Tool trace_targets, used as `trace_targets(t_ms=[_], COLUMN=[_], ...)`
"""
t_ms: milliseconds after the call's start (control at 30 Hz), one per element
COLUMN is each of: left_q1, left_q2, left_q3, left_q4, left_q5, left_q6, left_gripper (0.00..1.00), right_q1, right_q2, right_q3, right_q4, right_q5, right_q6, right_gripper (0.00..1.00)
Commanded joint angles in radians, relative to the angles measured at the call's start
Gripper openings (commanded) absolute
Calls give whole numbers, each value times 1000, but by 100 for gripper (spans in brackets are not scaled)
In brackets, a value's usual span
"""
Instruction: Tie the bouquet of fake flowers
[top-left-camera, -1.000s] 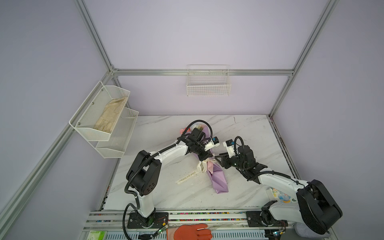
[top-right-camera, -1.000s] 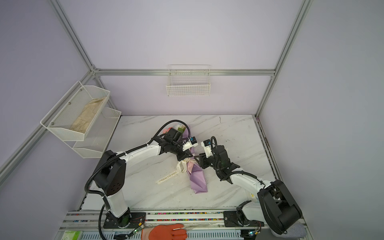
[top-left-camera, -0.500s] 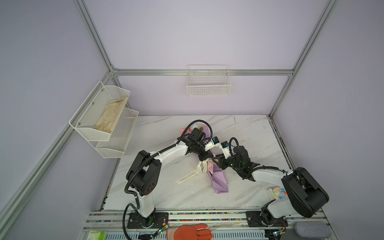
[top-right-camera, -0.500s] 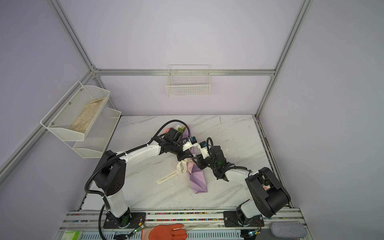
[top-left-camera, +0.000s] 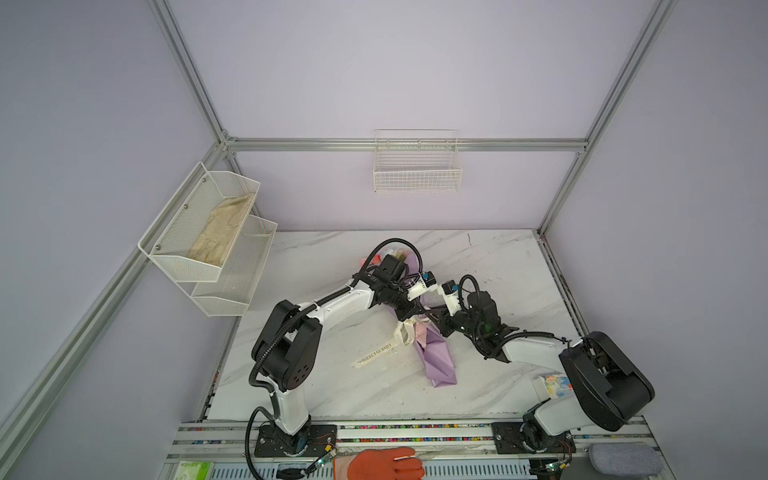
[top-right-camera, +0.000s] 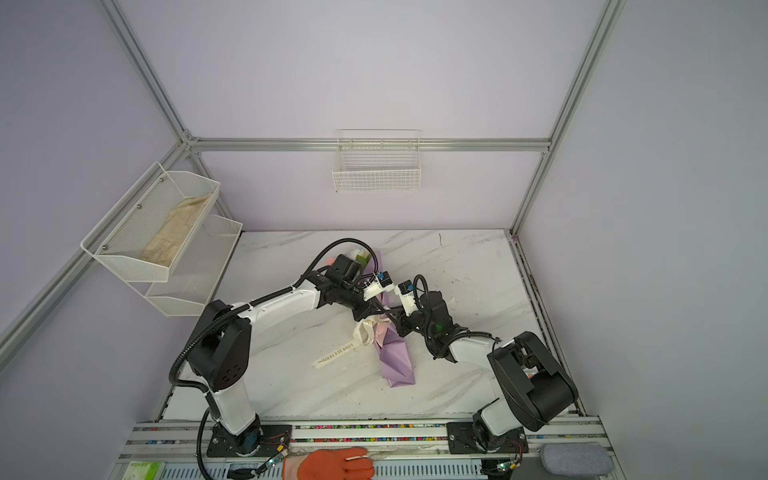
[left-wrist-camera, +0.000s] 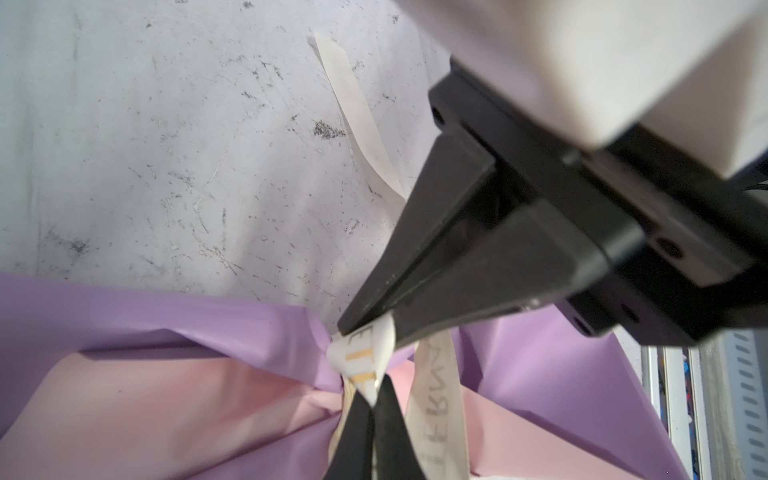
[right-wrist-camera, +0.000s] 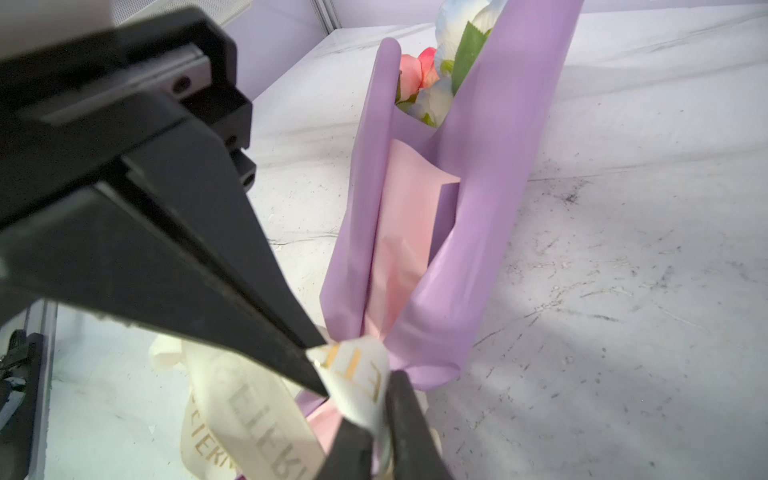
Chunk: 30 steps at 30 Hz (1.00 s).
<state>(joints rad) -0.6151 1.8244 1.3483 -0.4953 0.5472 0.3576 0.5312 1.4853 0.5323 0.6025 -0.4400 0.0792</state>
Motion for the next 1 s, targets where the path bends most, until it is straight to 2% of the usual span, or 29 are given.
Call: trace_targets(t_ms=[0,67,100,200,467,567,733,967], left_q1=[-1,3,7,25,113,115,108,74], left_q2=[-27,-38,-49,-116,-383,-459,-473,-428], left_q3=[-10,-19,-28,-94,-466,-576,-668,-668], left_q4=[-3,20,40,138,483,531,572,592], left_q5=[22,12,10,-2,-14,11,25,16], left_q6=[-9,-39,-61,-147,-446,-467,-530,-489], left_gripper=[8,18,27,40,63,64,65,67], right_q1=[6,7,7,7,7,7,7,7], right_q2=[-9,-8,-7,-7,-23,-26,-25,-26], right_q3=[-9,-10,-11,-17,-28,-18,-8,1], right_q4=[80,71,67,65,48,29,17,7], right_q5=[-6,-10,-6,14,39,48,57,60], right_q6=[-33,-30,-26,-1,46,57,75,83], right_gripper=[4,1,0,0,0,0,0,0])
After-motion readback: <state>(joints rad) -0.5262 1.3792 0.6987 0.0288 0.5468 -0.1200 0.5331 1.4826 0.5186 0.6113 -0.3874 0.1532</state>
